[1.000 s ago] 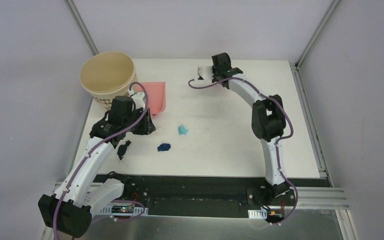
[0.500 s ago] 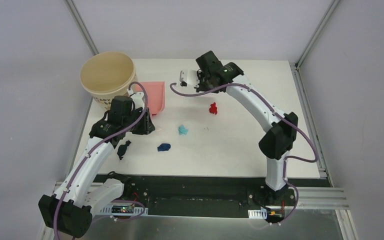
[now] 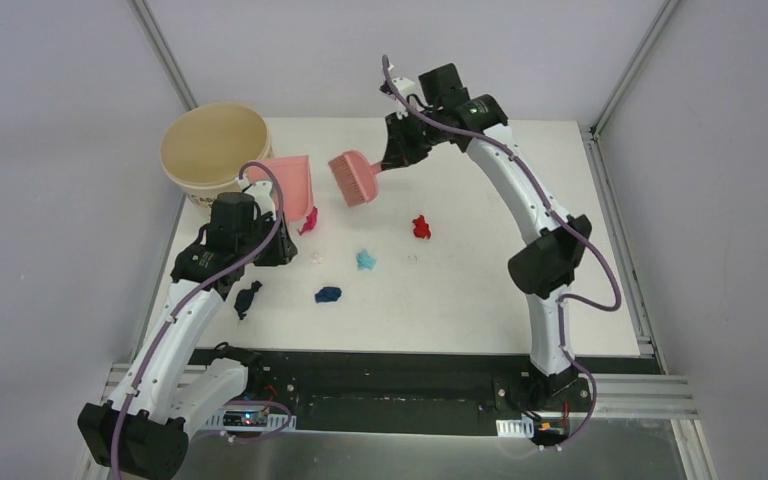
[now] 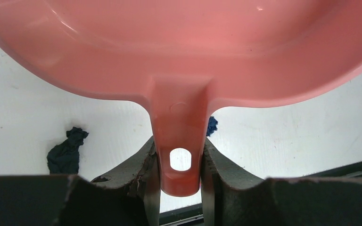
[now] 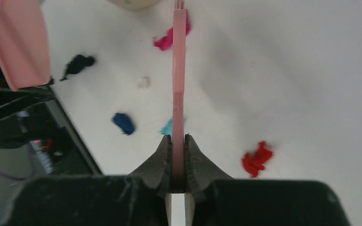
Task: Sweep away the paper scraps from the table
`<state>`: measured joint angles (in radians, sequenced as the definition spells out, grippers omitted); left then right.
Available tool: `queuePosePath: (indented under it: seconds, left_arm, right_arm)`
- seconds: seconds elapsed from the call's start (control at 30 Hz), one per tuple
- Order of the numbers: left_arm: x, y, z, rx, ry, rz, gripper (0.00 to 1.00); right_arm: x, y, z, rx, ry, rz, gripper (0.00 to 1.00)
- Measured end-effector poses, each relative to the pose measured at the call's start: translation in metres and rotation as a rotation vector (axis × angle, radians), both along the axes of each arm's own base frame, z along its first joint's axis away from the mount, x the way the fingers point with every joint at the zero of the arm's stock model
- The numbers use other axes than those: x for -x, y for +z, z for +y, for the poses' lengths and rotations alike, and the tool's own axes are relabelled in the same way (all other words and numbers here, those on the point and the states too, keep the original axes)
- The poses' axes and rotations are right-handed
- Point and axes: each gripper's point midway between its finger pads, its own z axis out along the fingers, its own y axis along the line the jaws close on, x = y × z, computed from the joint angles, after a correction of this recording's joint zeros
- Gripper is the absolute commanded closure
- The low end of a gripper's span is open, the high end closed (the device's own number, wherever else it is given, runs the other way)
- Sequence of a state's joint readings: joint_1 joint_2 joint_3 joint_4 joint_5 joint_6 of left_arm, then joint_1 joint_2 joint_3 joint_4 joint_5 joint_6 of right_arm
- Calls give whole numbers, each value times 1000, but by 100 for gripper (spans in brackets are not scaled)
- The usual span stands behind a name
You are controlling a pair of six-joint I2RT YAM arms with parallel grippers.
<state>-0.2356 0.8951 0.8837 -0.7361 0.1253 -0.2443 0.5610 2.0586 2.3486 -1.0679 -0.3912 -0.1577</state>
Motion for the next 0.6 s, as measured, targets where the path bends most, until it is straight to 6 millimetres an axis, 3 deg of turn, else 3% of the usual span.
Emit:
queuePosePath:
  seconds: [0.13,0.27,0.4,0.6]
  left_arm:
    - [-3,1,11,-11,48,-9,100]
    - [-5,1,15,-16,65,-8,100]
    - [-6,-1,17,-17,76,0,100]
    - [-8,-5,19,-16,84,18,100]
  right_arm:
    - [15,-28,43,-188,14,325,100]
    - [14,-54,77,-321,-22,599,100]
    - [9,-86,96,-359,-98,787,100]
    - [9,-126,111,-314,-193,875,100]
